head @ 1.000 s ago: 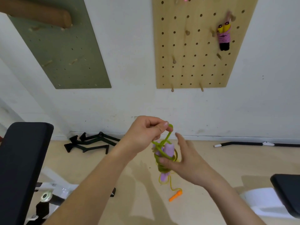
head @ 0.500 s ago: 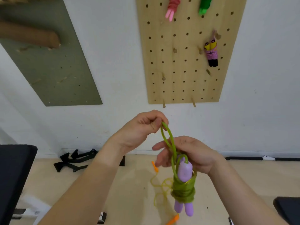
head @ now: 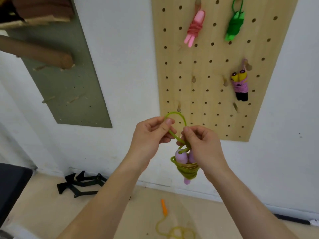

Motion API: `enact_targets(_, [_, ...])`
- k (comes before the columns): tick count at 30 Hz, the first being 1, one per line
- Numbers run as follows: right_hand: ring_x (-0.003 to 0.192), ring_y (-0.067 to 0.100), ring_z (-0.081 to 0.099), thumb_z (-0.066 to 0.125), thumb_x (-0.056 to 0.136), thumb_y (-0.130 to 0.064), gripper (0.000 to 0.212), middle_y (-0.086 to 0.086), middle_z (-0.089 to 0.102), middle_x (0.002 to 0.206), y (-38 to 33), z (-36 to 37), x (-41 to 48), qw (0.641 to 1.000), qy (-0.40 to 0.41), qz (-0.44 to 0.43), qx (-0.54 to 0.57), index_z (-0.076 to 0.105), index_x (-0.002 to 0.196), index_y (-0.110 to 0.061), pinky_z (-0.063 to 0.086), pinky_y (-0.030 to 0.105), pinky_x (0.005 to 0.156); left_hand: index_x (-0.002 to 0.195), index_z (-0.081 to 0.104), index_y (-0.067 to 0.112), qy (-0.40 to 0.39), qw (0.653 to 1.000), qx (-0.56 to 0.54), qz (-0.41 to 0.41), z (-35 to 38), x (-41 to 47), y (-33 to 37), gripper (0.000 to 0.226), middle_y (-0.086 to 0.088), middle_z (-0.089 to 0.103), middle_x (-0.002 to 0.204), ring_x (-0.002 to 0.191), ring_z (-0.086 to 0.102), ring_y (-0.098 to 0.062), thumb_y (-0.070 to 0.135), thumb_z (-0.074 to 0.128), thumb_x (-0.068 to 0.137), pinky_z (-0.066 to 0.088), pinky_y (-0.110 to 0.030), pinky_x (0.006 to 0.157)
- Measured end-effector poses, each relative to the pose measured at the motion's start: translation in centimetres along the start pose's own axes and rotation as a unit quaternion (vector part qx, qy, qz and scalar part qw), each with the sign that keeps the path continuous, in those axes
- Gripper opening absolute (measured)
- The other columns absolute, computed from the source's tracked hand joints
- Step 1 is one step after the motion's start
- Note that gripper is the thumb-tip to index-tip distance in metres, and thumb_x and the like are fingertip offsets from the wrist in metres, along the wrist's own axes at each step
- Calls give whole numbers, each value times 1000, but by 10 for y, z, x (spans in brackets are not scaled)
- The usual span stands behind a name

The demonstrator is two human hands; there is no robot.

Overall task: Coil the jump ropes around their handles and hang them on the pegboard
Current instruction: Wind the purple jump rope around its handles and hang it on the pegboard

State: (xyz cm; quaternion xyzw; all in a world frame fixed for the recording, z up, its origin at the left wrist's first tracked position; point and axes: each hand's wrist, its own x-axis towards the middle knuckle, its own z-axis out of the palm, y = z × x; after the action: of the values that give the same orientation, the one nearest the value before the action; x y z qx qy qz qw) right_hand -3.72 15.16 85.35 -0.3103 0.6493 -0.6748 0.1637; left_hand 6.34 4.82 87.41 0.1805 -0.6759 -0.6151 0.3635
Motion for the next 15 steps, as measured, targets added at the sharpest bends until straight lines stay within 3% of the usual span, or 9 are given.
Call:
enact_targets(2, [65,15,69,50,98,-19,22,0,70,67,-4,-1,27,999,-16,5,34,61,81,-11,53,30,60,95,72,12,12,1000,3,4,2,29,-3,19,0,63,68,66,58,-11,23,56,94,48,-23,64])
enact_targets(4, [59,11,67,47,99,-17,21,-2,68,61,-7,0,56,998,-21,4,53,58,83,-9,52,23,59,96,73,14,16,1000,3,10,6,60,-7,22,1,53,63,62,48,-10,24,53,96,41,-24,61])
enact_targets(9, [45,0,50,45,99,-19,22,-4,57,57,-4,14,140,998,52,-19,24,55,79,-13,42,16,49,91,73,15,6,1000,9,24,14,147,-15,25,0,41,59,56,41,-10,24,50,96,36,-19,55])
enact_targets(15, [53,14,49,50,97,-20,23,3,55,59,20,12,240,996,86,6,-13,58,77,-13,42,26,55,85,74,10,-54,999,-1,-7,13,260,-37,22,-2,62,63,54,50,-10,19,55,92,44,-19,55])
